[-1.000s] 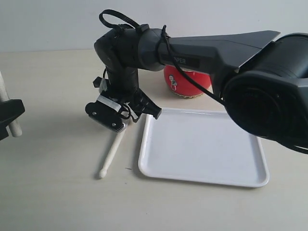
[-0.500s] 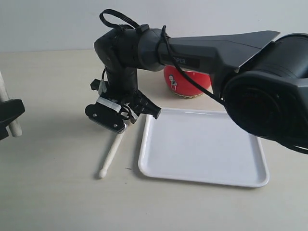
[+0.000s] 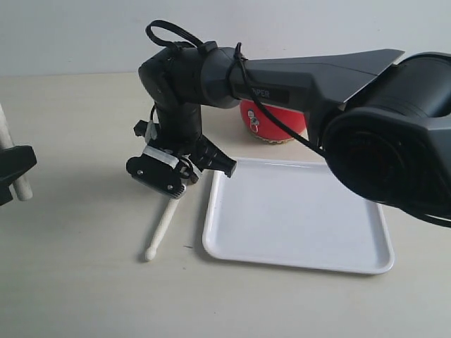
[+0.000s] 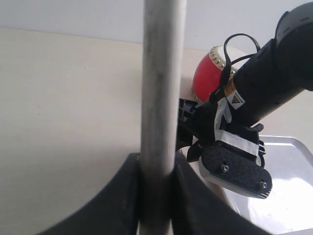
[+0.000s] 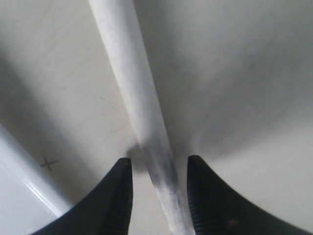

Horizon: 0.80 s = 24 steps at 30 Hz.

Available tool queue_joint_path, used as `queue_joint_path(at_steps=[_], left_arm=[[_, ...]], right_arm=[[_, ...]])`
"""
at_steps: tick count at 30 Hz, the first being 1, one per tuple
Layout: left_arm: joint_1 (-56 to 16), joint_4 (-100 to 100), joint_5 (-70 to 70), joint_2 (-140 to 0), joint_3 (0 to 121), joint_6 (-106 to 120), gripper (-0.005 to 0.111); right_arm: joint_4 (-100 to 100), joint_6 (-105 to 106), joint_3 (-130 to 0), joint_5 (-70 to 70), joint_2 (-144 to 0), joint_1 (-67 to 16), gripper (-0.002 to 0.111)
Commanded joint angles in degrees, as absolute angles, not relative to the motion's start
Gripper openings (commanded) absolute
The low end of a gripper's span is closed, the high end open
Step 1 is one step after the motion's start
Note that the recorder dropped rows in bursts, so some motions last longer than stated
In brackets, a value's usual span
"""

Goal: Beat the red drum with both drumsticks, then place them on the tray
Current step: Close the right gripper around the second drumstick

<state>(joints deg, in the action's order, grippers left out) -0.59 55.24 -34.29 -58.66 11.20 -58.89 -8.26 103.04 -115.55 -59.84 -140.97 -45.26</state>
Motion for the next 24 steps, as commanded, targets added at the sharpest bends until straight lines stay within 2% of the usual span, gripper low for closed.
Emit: queue_joint_path(at_steps=[1, 24], left_arm=[[-0.6, 55.4, -34.5, -58.7, 11.5, -58.9, 0.000], [-0.6, 56.8, -34.5, -58.7, 11.5, -59.4, 0.000]], right_arm=[[-7.7, 103.1, -115.9, -59.5, -140.9, -45.3, 0.035], [-7.7, 103.1, -115.8, -58.6, -140.9, -45.3, 0.035]])
